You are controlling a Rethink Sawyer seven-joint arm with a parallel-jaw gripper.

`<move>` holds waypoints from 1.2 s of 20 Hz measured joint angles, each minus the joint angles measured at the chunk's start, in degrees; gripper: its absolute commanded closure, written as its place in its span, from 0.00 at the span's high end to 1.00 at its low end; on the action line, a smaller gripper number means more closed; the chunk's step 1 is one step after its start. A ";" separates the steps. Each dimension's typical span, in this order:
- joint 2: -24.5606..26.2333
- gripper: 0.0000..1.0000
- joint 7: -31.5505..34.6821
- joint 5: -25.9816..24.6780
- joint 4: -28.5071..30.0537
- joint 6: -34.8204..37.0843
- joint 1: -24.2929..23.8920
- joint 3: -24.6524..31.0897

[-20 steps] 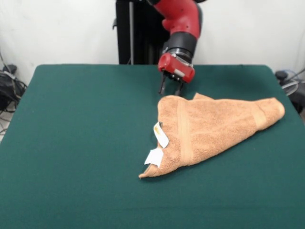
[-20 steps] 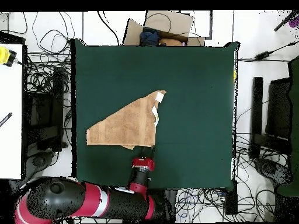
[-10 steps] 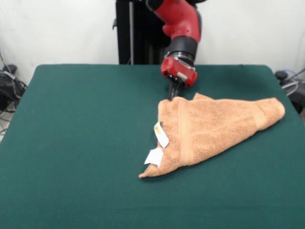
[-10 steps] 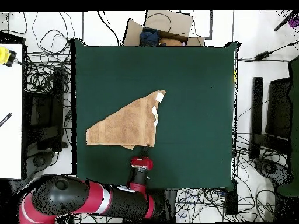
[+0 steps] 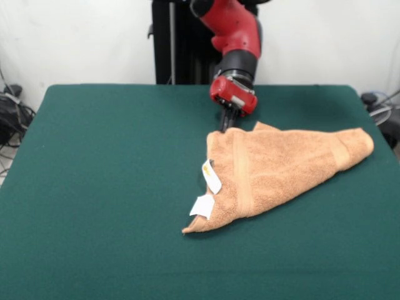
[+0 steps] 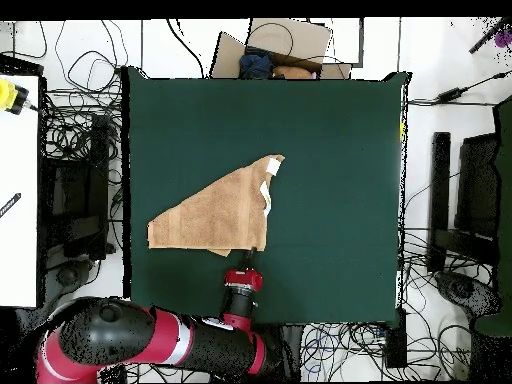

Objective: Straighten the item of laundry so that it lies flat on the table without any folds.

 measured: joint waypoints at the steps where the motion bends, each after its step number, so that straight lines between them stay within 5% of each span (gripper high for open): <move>1: -0.01 0.00 0.00 0.08 0.00 -0.16 0.00 0.08; 11: -2.01 0.00 0.00 0.33 0.47 1.60 0.01 0.94; 24: -9.54 0.00 0.00 0.67 0.90 23.60 3.26 0.17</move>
